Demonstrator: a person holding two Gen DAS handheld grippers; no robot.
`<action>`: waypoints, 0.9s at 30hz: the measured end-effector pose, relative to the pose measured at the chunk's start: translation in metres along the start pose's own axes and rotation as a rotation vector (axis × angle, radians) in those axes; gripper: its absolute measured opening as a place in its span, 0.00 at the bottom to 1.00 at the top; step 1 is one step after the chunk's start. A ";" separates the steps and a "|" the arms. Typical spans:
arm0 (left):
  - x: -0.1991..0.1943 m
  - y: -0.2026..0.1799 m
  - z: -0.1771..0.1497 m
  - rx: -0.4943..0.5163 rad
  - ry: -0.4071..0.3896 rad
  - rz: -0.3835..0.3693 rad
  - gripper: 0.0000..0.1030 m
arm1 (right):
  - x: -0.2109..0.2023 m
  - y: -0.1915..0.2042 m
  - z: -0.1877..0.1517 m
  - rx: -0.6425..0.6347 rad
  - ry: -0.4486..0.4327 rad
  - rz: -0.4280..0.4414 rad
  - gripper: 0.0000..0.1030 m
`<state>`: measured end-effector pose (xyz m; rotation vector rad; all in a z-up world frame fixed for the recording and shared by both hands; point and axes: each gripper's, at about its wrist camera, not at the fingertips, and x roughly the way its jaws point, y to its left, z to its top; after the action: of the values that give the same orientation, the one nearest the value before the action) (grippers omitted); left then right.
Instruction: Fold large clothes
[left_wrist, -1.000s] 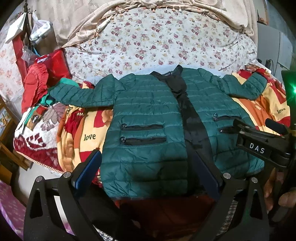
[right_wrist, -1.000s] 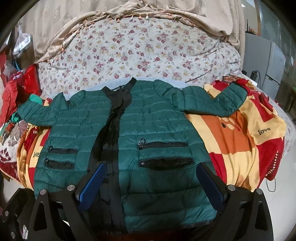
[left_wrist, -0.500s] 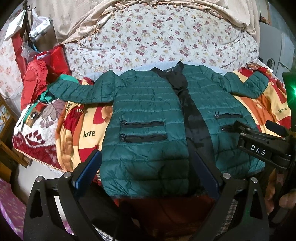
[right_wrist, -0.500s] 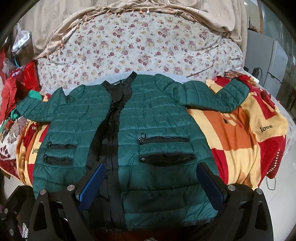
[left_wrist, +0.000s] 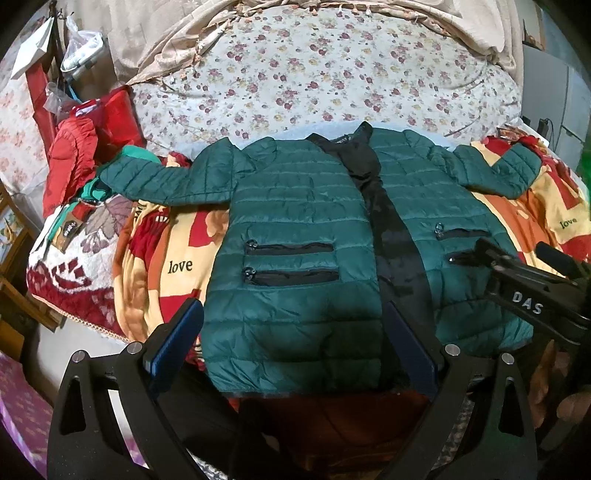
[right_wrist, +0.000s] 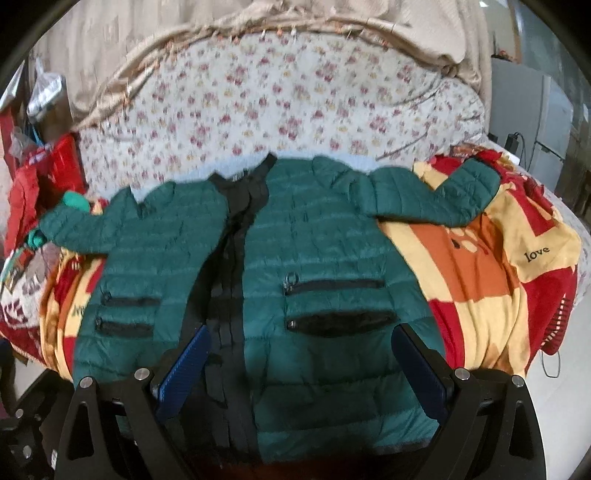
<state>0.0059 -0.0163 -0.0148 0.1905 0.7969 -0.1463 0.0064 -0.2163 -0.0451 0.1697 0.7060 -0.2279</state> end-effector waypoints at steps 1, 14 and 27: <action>0.001 0.001 0.001 -0.005 -0.001 0.002 0.95 | 0.001 0.000 0.002 0.000 -0.003 -0.002 0.95; 0.038 0.014 0.016 -0.013 0.029 0.072 0.95 | 0.043 0.014 0.012 -0.111 0.068 0.028 0.95; 0.072 0.038 0.031 -0.047 0.067 0.111 0.95 | 0.078 0.033 0.027 -0.173 0.105 0.024 0.95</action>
<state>0.0847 0.0091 -0.0418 0.1950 0.8537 -0.0165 0.0893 -0.2029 -0.0735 0.0250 0.8238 -0.1352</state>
